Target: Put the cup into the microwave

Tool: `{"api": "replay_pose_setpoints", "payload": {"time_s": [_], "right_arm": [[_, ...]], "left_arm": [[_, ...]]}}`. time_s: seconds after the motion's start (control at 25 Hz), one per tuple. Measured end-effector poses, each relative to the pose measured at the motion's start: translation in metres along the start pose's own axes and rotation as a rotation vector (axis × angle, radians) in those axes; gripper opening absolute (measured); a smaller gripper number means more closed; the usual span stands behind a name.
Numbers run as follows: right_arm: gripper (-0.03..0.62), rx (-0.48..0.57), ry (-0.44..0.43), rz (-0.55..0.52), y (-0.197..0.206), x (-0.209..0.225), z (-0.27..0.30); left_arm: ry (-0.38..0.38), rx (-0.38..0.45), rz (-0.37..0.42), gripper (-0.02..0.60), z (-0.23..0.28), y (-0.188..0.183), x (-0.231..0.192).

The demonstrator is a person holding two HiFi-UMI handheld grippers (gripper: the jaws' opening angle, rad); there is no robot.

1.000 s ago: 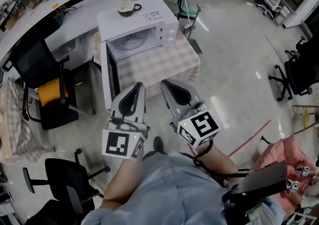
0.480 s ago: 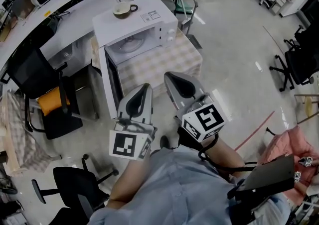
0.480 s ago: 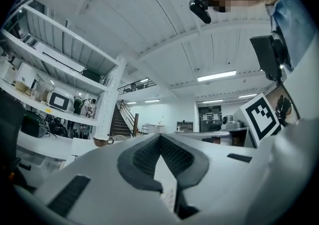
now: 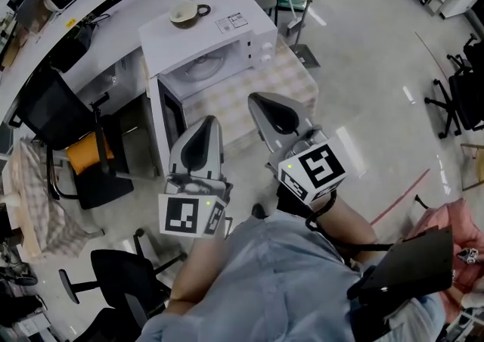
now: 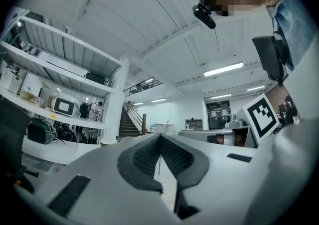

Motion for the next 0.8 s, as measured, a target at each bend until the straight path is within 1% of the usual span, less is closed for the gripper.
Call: {"api": "replay_pose_setpoints", "payload": {"time_s": [0.12,0.4,0.52,0.64,0.8], "right_arm": [[0.002,-0.009,-0.038,0.001,0.001,0.022,0.016],[0.002,-0.02,-0.154,0.015,0.0,0.083,0.051],[0.002,-0.023,-0.212,0.009,-0.001,0.107,0.063],[0.002,-0.029,-0.269,-0.017,-0.003,0.127,0.072],[0.002,-0.023,-0.311,-0.035,-0.01,0.151,0.084]], "left_arm": [[-0.047,-0.01,-0.02,0.005,0.023,-0.001,-0.014],[-0.166,-0.046,-0.003,0.005,0.084,-0.006,-0.03],[-0.212,-0.056,0.0,0.005,0.108,-0.006,-0.03],[-0.25,-0.048,-0.002,0.005,0.131,-0.008,-0.025],[-0.286,-0.033,0.007,0.005,0.152,-0.016,-0.02]]}}
Point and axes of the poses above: the fingertips, and each gripper's own axes: z forward along the fingers, x to its right, y out of its underside, the point moved 3 cm from there along -z, backward along the fingers, and after that the axes turned 8 degrees about -x, right-handed, at the moved point
